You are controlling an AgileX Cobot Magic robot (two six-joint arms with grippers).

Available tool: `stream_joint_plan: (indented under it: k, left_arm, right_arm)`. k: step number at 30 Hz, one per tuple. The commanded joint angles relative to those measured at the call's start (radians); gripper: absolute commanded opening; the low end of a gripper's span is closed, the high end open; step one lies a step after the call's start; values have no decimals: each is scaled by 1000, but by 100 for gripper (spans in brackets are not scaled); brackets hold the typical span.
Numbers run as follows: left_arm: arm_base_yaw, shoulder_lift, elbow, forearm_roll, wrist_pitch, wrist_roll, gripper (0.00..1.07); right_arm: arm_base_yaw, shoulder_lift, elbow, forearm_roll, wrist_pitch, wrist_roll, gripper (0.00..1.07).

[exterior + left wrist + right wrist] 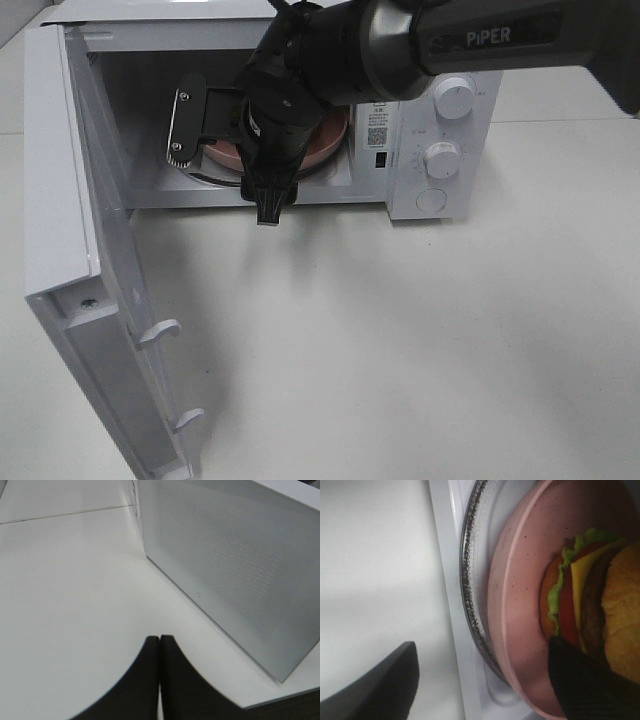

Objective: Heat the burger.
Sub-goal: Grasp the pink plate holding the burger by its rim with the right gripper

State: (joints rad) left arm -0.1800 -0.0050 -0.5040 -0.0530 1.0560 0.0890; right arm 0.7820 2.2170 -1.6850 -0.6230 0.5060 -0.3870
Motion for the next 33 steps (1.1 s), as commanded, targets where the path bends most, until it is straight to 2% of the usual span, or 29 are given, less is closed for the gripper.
stream_joint_plan:
  k: [1, 4, 26, 30, 33]
  left_arm:
    - [2, -11, 3, -6, -16, 4, 0]
    - [2, -11, 3, -6, -16, 4, 0]
    - [2, -11, 3, -6, -16, 4, 0]
    - [2, -11, 3, -6, -16, 4, 0]
    - [2, -11, 3, -6, -16, 4, 0]
  right_arm:
    - [-6, 18, -8, -74, -32, 53, 69]
    - [-6, 27, -8, -119, -47, 82, 69]
    - [-62, 138, -18, -119, -152, 121, 69]
    - [-64, 147, -18, -118, -164, 121, 68]
    - [-64, 155, -18, -119, -171, 121, 63]
